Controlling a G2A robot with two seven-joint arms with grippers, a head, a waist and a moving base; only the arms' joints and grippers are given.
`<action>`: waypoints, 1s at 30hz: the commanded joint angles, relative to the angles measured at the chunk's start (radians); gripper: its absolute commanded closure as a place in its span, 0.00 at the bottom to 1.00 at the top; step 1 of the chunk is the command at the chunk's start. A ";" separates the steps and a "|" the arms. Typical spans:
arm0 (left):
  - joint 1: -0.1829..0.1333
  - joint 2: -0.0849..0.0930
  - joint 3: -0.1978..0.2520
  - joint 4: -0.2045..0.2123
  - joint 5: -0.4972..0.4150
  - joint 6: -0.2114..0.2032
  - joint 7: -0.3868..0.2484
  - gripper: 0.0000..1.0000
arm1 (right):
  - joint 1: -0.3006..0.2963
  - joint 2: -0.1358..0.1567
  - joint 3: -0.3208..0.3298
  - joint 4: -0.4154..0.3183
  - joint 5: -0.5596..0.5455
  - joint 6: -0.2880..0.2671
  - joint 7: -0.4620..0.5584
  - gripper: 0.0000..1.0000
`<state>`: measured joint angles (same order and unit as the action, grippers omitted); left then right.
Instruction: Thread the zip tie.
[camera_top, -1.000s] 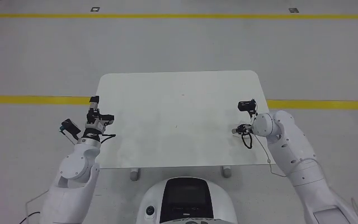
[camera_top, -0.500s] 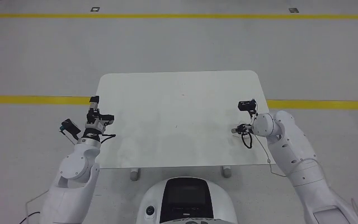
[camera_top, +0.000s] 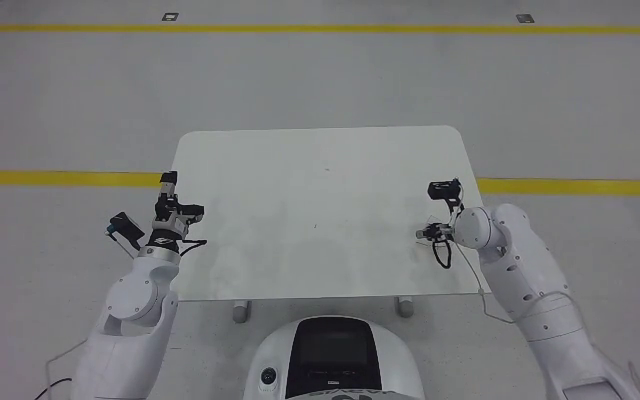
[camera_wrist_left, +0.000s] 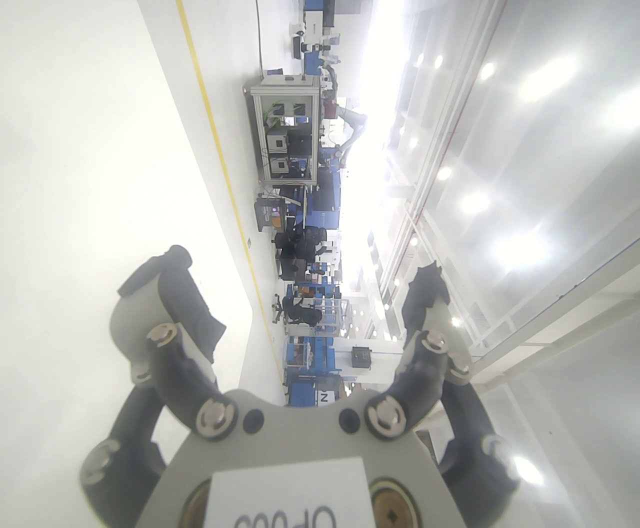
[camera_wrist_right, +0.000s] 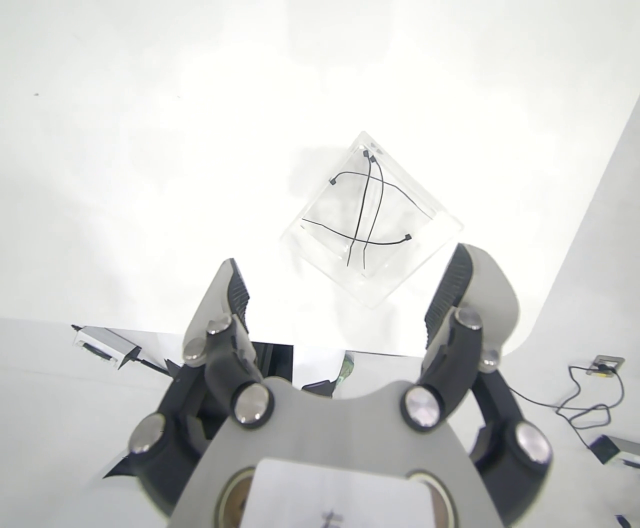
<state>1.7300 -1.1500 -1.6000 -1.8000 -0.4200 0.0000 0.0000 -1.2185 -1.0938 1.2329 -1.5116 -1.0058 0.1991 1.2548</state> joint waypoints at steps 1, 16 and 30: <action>0.000 0.000 0.000 0.000 0.000 0.000 0.000 0.00 | -0.004 0.000 0.004 -0.004 -0.001 0.001 -0.001 0.59; 0.000 0.000 0.000 0.000 0.000 0.000 0.000 0.00 | 0.004 -0.006 0.000 0.051 0.007 0.019 -0.034 0.81; 0.000 0.000 0.000 0.000 0.000 0.000 0.000 0.00 | 0.061 -0.024 -0.047 0.159 -0.005 0.054 -0.063 0.89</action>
<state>1.7300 -1.1500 -1.6000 -1.8000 -0.4200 0.0000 0.0000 -1.1611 -1.1162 1.1908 -1.3586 -1.0060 0.2476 1.1928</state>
